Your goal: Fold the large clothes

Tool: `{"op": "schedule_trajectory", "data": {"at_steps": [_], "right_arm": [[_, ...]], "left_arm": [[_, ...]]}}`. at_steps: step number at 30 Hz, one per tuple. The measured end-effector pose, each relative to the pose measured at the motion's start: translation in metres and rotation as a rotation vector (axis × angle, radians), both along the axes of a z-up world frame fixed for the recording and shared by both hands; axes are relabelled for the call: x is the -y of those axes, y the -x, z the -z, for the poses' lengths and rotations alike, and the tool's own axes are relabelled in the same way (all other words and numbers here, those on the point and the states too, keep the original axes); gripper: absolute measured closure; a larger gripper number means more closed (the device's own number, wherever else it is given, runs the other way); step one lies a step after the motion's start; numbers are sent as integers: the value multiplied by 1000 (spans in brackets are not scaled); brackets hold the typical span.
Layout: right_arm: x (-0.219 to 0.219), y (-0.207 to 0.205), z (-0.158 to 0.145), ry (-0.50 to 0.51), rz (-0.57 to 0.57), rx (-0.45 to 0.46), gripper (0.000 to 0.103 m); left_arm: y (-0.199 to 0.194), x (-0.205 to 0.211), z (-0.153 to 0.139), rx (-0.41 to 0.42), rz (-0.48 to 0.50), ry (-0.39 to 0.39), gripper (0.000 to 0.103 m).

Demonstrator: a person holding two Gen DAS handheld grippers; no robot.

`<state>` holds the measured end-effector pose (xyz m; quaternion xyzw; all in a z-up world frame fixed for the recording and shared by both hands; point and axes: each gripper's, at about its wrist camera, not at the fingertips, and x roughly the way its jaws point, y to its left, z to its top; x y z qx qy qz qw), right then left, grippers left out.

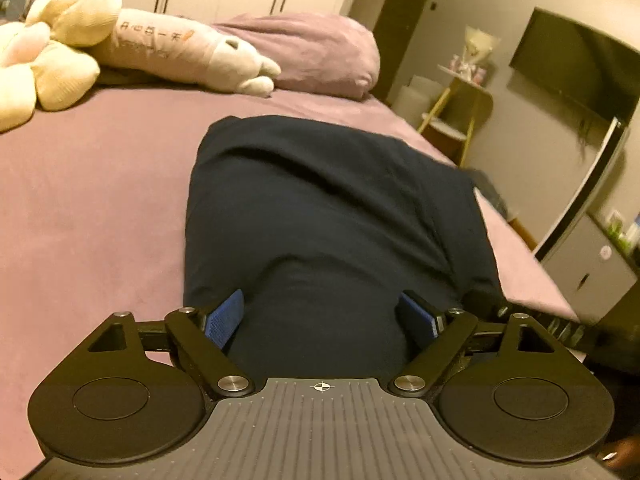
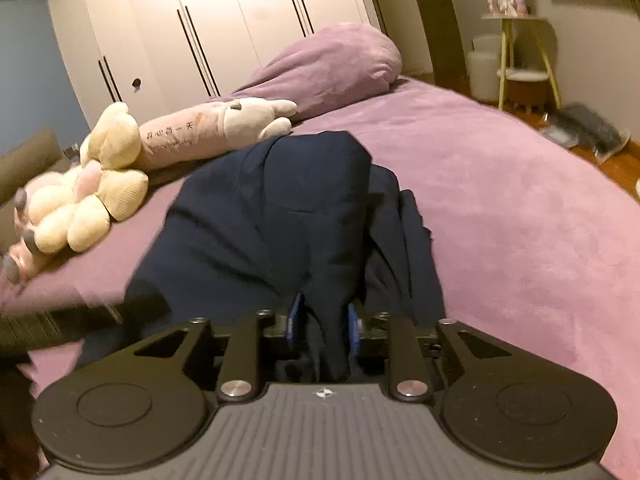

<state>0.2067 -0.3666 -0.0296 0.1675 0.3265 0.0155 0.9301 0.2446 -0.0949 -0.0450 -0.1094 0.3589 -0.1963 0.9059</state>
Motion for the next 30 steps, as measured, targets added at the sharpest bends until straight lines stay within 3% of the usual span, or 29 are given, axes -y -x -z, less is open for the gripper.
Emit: {"op": "schedule_trajectory", "data": {"at_steps": [2, 4, 8, 12, 14, 17, 20, 23, 26, 30], "right_arm": [[4, 2, -15, -59, 57, -9, 73], [5, 7, -36, -62, 92, 62, 73], [-12, -16, -66, -118, 24, 155, 73], [-30, -77, -47, -130, 47, 100, 79], [-36, -98, -27, -29, 66, 52, 80], [-28, -106, 9, 39, 96, 2, 86], [-17, -94, 23, 64, 147, 35, 92], [-7, -90, 30, 90, 183, 51, 94], [0, -87, 42, 122, 190, 65, 97], [2, -90, 53, 131, 187, 89, 97]], "left_arm": [[-1, -9, 0, -14, -24, 52, 15], [-3, -13, 1, -25, -42, 75, 15], [2, -16, 2, -12, -49, 96, 15], [7, -27, 2, -19, -39, 130, 15], [4, -34, 0, -29, -56, 145, 14], [-15, -38, -7, -28, -145, 163, 14], [-45, -20, -17, 4, -206, 129, 13], [-73, 14, -19, 38, -186, 74, 5], [-88, 42, -6, 75, -168, -44, 1], [-93, 49, 26, 71, -165, -115, 0]]}}
